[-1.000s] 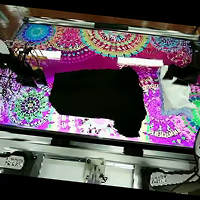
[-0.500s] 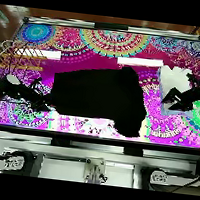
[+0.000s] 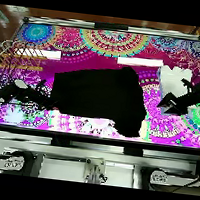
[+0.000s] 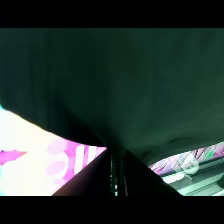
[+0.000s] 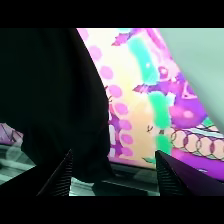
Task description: Fold the shirts.
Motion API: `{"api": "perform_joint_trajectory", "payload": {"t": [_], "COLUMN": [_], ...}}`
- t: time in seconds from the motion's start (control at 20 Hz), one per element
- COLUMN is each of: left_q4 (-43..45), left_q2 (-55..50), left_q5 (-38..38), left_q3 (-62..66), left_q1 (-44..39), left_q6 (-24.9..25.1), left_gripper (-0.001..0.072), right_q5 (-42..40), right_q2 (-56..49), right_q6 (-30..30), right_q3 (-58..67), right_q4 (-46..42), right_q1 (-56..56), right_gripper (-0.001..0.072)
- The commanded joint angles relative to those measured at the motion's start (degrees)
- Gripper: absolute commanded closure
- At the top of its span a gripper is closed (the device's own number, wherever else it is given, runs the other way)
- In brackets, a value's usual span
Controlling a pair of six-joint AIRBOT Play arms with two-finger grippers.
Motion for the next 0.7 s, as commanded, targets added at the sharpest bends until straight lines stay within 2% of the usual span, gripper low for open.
{"api": "perform_joint_trajectory", "payload": {"t": [0.0,0.1,0.35,0.4,0.45,0.5,0.55,0.65], "left_q4": [-0.5,-0.5,-0.5,-0.5,-0.5,-0.5,0.0,1.0], "left_q2": [-0.2,-0.1,0.0,0.0,0.3,0.8,1.7,5.0], "left_q5": [-0.5,-0.9,-1.7,-1.9,-2.0,-1.9,-1.9,-1.9], "left_q3": [0.7,1.6,4.3,4.6,4.8,5.3,6.3,10.3], "left_q1": [-0.2,-0.2,-0.2,-0.2,-0.2,-0.2,-0.2,-0.2], "left_q6": [0.0,0.1,1.3,1.3,1.3,1.3,1.6,4.0], "left_gripper": [0.0675,0.0675,0.0675,0.0675,0.0675,0.0676,0.0676,0.0677], "right_q5": [5.9,9.4,16.4,18.4,19.4,19.3,18.5,15.9], "right_q2": [0.0,0.0,-0.1,-0.1,-0.1,0.0,0.7,5.0], "right_q6": [-3.0,-4.9,-8.1,-8.3,-8.2,-8.2,-8.9,-13.4], "right_q3": [-9.4,-13.9,-17.5,-17.5,-17.5,-17.5,-17.2,-14.8], "right_q4": [5.6,9.2,8.8,8.5,8.1,8.4,9.1,10.7], "right_q1": [0.0,0.0,5.3,7.2,8.7,9.6,10.4,11.2], "right_gripper": [0.0073,0.0073,0.0073,0.0108,0.0317,0.0558,0.0646,0.0648]}}
